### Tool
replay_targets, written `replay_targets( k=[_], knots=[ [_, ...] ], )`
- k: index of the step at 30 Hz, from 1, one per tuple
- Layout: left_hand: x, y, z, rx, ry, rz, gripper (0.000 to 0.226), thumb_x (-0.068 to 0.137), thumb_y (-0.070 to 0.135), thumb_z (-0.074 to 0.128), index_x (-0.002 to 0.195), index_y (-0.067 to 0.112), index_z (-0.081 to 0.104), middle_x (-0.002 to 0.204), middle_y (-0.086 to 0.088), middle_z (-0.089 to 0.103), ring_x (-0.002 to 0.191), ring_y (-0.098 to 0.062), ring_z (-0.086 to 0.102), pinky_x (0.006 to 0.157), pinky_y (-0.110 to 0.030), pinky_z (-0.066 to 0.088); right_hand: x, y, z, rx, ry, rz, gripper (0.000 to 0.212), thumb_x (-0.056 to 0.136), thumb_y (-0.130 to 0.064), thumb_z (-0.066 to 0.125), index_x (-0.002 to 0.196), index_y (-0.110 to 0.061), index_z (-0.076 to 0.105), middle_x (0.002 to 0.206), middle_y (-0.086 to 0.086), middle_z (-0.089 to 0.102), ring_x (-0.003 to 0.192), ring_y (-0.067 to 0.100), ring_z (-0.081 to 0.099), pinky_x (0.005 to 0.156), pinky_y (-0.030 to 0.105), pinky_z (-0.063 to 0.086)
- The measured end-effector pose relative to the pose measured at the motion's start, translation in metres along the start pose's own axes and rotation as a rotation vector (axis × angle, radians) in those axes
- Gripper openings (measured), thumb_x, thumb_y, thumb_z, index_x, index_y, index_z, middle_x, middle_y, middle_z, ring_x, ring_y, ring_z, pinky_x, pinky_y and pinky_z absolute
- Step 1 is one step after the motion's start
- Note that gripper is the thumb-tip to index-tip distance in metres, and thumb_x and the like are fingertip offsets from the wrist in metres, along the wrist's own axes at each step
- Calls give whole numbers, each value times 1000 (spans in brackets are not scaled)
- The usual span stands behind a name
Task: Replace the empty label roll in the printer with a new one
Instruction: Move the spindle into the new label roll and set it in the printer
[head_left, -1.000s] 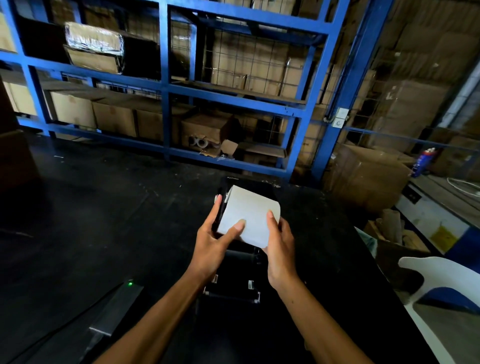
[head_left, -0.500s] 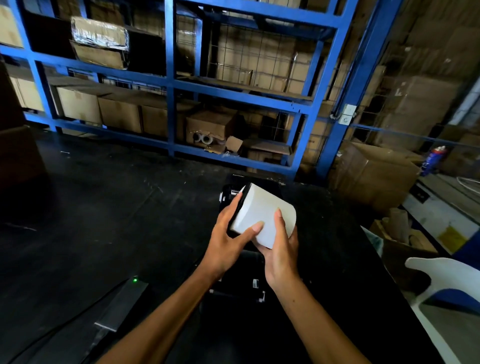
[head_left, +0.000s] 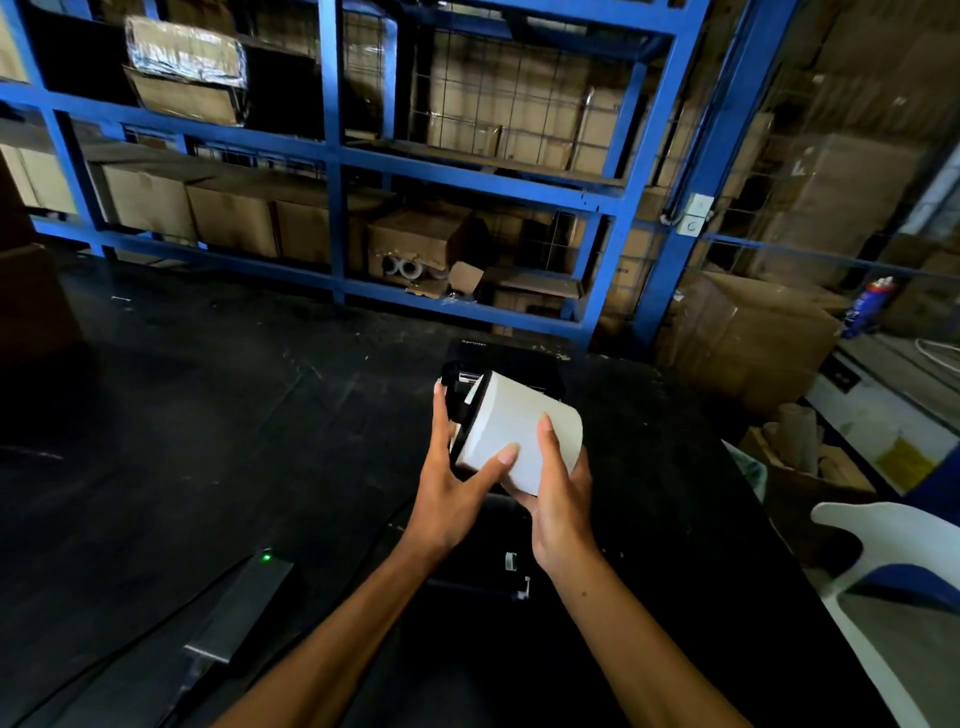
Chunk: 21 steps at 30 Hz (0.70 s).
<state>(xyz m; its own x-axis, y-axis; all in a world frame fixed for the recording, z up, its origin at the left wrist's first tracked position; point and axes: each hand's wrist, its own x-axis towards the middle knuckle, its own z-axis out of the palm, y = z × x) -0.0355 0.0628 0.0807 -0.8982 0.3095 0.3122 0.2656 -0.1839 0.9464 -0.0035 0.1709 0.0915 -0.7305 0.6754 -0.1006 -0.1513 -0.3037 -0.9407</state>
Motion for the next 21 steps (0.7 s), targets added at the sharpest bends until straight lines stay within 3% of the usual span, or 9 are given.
replay_targets(
  k=[3, 5, 10, 15, 17, 19, 21],
  knots=[
    [2, -8, 0, -15, -1, -25, 93, 75, 41, 73, 137, 59, 6, 132, -5, 55, 114, -4, 59, 83, -10, 50, 2, 4, 2, 11, 27, 15, 35, 78, -47, 71, 110, -43, 56, 102, -10, 67, 87, 12, 68, 63, 33, 61],
    [1, -13, 1, -16, 5, -40, 94, 75, 42, 72, 142, 51, 7, 136, -7, 52, 120, -8, 55, 87, -10, 49, 4, 7, 2, 0, 42, 29, 39, 78, -46, 71, 113, -40, 55, 102, -9, 66, 89, 13, 68, 69, 38, 62],
    [0, -24, 1, -39, -1, -75, 92, 75, 41, 72, 148, 37, 16, 143, -6, 47, 127, -14, 51, 104, -35, 47, 8, 14, -2, -56, 36, 37, 51, 78, -48, 70, 124, -34, 53, 112, -1, 66, 99, 20, 66, 83, 49, 58],
    [2, -33, -2, -45, 51, -119, 99, 70, 44, 75, 148, 41, 15, 136, 3, 51, 119, 1, 53, 90, -10, 48, 13, 16, -1, -71, -15, 39, 40, 78, -43, 73, 115, -32, 62, 109, -2, 70, 96, 19, 69, 84, 48, 58],
    [3, -37, -8, -66, 71, -147, 104, 68, 46, 78, 147, 46, 11, 136, 1, 50, 122, -6, 53, 95, -20, 50, 17, 14, -6, -128, -61, 45, 33, 75, -40, 76, 105, -34, 64, 102, -4, 73, 91, 15, 71, 84, 44, 58],
    [5, -41, -16, -106, 88, -175, 105, 68, 45, 81, 146, 48, 11, 134, -1, 53, 119, -14, 58, 97, -35, 52, 23, 11, -15, -234, -143, 61, 44, 70, -40, 80, 109, -33, 61, 106, -2, 72, 92, 15, 70, 85, 40, 58],
    [9, -45, -21, -198, 96, -211, 107, 68, 38, 83, 147, 45, 12, 129, -5, 60, 112, -21, 64, 90, -40, 56, 31, 8, -23, -346, -240, 63, 56, 65, -38, 83, 113, -33, 56, 112, -1, 68, 99, 16, 67, 86, 38, 56]
  ],
)
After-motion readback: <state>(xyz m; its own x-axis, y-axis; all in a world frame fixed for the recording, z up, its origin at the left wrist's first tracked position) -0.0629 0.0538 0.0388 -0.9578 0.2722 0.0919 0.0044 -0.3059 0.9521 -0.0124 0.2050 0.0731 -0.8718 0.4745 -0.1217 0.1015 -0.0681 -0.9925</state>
